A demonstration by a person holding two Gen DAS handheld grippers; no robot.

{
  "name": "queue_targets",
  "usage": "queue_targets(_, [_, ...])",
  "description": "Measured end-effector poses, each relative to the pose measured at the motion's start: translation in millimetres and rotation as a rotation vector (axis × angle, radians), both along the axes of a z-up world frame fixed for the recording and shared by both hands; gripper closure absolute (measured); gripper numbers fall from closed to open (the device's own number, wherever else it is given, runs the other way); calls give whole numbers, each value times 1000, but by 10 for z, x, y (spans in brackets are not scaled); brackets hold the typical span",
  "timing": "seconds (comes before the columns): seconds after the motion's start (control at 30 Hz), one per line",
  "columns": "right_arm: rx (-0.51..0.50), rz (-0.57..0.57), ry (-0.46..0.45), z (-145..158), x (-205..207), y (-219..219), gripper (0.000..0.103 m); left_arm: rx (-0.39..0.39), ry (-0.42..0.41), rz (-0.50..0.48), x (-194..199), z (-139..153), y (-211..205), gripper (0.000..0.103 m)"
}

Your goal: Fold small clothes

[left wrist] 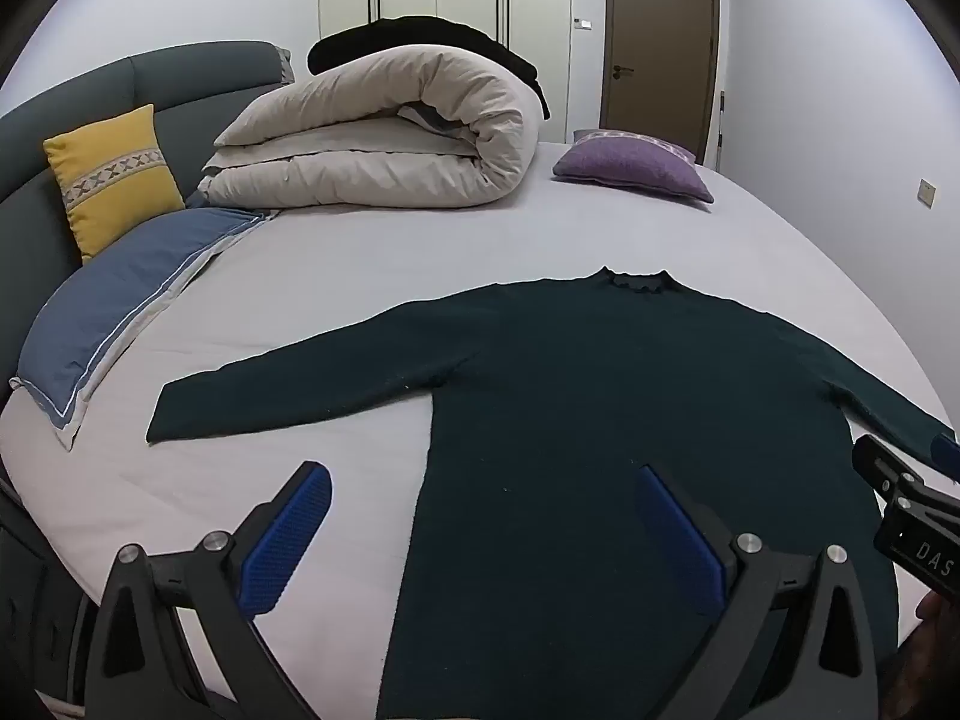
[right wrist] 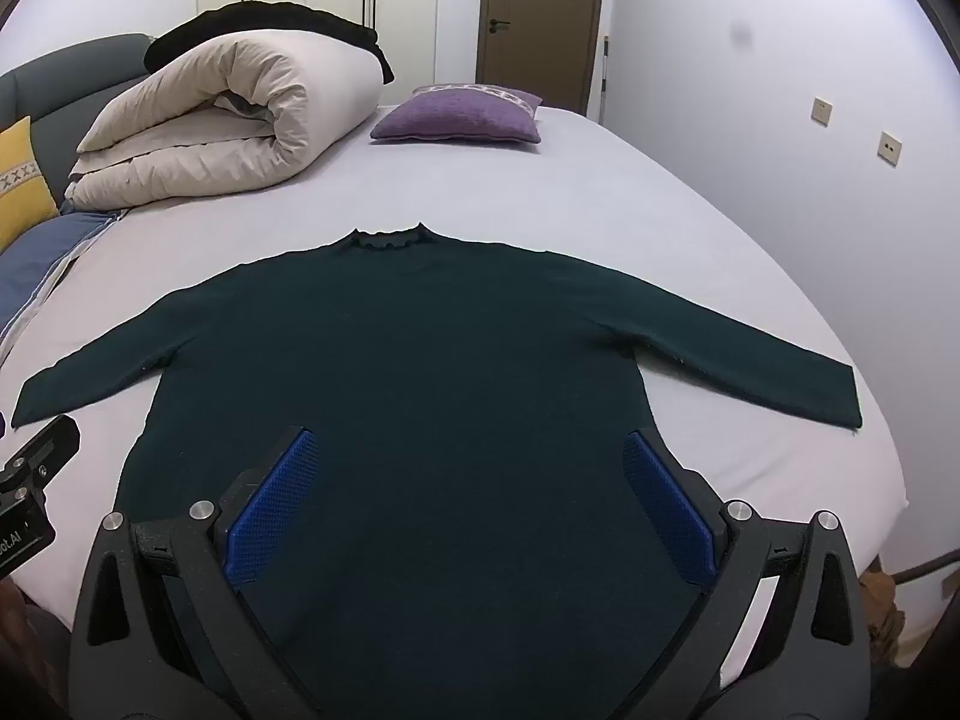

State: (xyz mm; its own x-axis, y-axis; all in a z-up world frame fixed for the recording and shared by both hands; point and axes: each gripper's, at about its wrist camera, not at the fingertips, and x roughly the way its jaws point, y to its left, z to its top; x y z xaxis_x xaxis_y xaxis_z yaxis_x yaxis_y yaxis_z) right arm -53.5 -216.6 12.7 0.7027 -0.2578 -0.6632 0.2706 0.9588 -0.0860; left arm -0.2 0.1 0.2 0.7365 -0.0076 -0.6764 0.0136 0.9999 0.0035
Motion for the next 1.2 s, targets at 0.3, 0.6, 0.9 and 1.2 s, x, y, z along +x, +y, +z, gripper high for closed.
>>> queue_targets(0.3, [6, 0, 12, 15, -14, 42, 0, -2, -9, 3, -80, 118, 130, 0])
queue_targets(0.6, [12, 23, 9, 6, -61, 52, 0, -10, -7, 12, -61, 168, 205, 0])
queue_targets(0.9, [17, 23, 10, 6, -75, 40, 0, -10, -6, 17, -55, 138, 193, 0])
queue_targets(1.2, [23, 22, 9, -7, -71, 63, 0, -11, -8, 16, -67, 134, 211, 0])
